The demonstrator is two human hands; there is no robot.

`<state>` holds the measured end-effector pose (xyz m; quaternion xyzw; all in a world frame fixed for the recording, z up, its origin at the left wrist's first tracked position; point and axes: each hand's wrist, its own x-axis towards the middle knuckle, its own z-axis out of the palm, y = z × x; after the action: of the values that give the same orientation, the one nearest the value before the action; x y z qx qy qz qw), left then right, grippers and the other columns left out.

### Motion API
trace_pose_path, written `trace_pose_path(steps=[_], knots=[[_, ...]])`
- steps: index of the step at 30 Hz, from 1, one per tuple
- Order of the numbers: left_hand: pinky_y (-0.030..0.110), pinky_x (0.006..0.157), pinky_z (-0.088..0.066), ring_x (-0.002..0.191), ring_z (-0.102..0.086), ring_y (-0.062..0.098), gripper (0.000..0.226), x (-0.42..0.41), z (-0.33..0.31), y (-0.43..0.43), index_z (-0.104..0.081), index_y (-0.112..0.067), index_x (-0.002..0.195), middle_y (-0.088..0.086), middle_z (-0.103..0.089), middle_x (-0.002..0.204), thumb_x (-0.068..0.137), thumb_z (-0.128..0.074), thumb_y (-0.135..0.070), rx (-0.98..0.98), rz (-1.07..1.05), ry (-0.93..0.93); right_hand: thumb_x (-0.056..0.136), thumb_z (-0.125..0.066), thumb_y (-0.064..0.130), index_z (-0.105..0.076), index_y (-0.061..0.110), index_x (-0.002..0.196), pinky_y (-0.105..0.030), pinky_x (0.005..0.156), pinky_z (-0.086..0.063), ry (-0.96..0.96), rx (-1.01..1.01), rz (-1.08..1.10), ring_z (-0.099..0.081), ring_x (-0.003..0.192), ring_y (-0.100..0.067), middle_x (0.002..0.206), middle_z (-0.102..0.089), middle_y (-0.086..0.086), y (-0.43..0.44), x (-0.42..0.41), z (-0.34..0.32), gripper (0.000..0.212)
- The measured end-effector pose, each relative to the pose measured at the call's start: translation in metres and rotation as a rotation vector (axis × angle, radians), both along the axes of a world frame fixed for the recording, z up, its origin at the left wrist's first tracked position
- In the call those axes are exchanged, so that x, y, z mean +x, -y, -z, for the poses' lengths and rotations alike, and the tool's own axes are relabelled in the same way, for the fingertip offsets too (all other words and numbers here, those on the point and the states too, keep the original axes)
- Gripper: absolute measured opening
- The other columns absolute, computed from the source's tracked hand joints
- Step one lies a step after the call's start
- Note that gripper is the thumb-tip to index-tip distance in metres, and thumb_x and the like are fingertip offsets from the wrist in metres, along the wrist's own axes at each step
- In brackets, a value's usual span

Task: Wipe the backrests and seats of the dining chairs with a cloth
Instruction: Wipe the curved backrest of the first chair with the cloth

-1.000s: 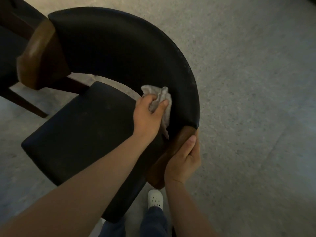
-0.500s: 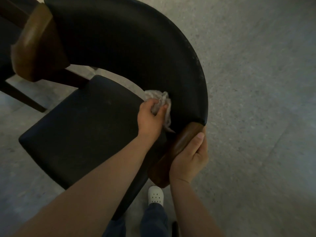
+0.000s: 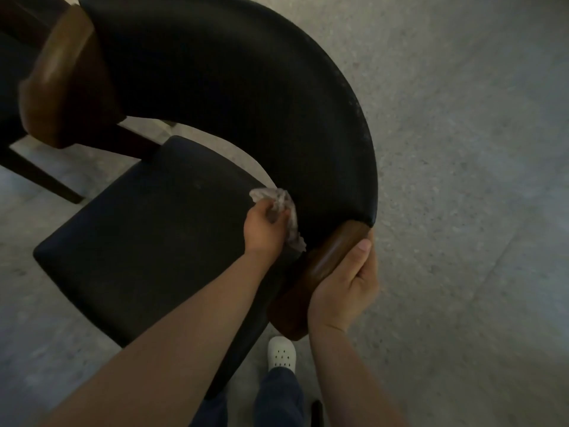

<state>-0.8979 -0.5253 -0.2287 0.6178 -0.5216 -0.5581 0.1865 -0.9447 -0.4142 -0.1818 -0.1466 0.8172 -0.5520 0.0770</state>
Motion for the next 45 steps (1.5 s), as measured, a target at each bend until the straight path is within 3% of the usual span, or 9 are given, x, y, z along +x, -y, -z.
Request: trace_pose_path(steps=[4,9,16,23,30,34,38,43,45], knots=[[0.014,0.06,-0.041,0.077,-0.056,-0.002,0.021,0.011,-0.01,-0.002,-0.051,-0.039,0.084,-0.012,-0.058,0.092,0.093,-0.061,-0.023,0.023,0.005,0.025,0.097,-0.026,0.054,-0.064,0.0,0.103,-0.02,0.059,-0.042,0.019,0.032,0.005,-0.055,0.066,-0.018,0.083,-0.063,-0.011,-0.001,0.0,-0.001,0.066],[0.007,0.073,-0.044,0.092,-0.054,0.001,0.019,0.012,-0.071,0.01,-0.057,-0.03,0.109,-0.007,-0.05,0.111,0.091,-0.064,-0.031,-0.376,0.024,-0.064,0.101,-0.031,0.043,-0.051,0.03,0.067,-0.011,0.049,-0.033,-0.016,0.0,0.033,-0.045,0.051,-0.004,0.059,-0.048,0.013,0.003,0.002,-0.01,0.041],[0.005,0.085,-0.04,0.097,-0.049,0.002,0.023,-0.033,-0.133,0.031,-0.064,-0.021,0.105,-0.003,-0.046,0.114,0.088,-0.069,-0.034,-0.672,0.131,-0.163,0.099,-0.03,0.048,-0.05,0.031,0.067,-0.013,0.049,-0.034,0.004,0.004,0.05,-0.045,0.052,-0.006,0.06,-0.049,0.014,0.003,0.002,-0.007,0.041],[0.019,0.079,-0.042,0.095,-0.045,0.01,0.033,-0.069,-0.121,0.035,-0.065,-0.017,0.107,0.003,-0.045,0.108,0.082,-0.073,-0.038,-0.887,0.331,0.061,0.098,-0.027,0.05,-0.061,0.01,0.082,-0.011,0.05,-0.034,0.026,-0.008,0.028,-0.045,0.053,-0.004,0.062,-0.05,0.016,0.001,0.002,-0.003,0.055],[0.019,0.078,-0.048,0.096,-0.053,0.006,0.022,-0.054,-0.1,0.026,-0.054,-0.024,0.103,-0.003,-0.048,0.117,0.093,-0.056,-0.043,-0.648,0.116,-0.063,0.094,-0.021,0.063,-0.062,-0.005,0.105,-0.014,0.062,-0.039,0.052,0.016,-0.001,-0.049,0.068,-0.005,0.078,-0.055,0.003,0.001,0.001,0.0,0.08],[0.008,0.069,-0.04,0.086,-0.049,-0.002,0.024,-0.026,-0.078,0.021,-0.055,-0.02,0.113,-0.001,-0.049,0.119,0.096,-0.053,-0.037,-0.531,0.124,0.081,0.095,-0.024,0.059,-0.065,0.0,0.101,-0.016,0.057,-0.039,0.031,0.019,0.014,-0.052,0.062,-0.009,0.072,-0.059,-0.003,0.001,0.0,-0.002,0.072],[0.003,0.074,-0.042,0.09,-0.051,-0.001,0.022,-0.018,-0.084,0.024,-0.054,-0.021,0.111,0.002,-0.047,0.119,0.098,-0.051,-0.038,-0.557,0.16,-0.081,0.098,-0.027,0.053,-0.064,-0.002,0.099,-0.013,0.05,-0.035,0.03,-0.009,0.026,-0.045,0.053,-0.005,0.062,-0.051,0.013,0.0,0.001,-0.003,0.067],[0.005,0.08,-0.04,0.102,-0.051,0.007,0.02,-0.027,-0.081,0.012,-0.054,-0.017,0.111,0.003,-0.049,0.121,0.097,-0.054,-0.031,-0.558,0.212,-0.165,0.099,-0.03,0.049,-0.058,0.028,0.075,-0.012,0.049,-0.035,0.007,-0.038,0.018,-0.047,0.052,-0.005,0.061,-0.052,0.013,0.002,0.003,-0.008,0.043],[0.007,0.077,-0.041,0.096,-0.053,0.005,0.015,-0.026,-0.071,0.008,-0.053,-0.017,0.107,0.004,-0.052,0.115,0.097,-0.054,-0.029,-0.505,0.172,-0.148,0.098,-0.028,0.052,-0.066,0.012,0.09,-0.012,0.055,-0.038,0.017,-0.018,0.012,-0.052,0.059,-0.008,0.068,-0.059,0.007,0.001,0.002,-0.004,0.056]])
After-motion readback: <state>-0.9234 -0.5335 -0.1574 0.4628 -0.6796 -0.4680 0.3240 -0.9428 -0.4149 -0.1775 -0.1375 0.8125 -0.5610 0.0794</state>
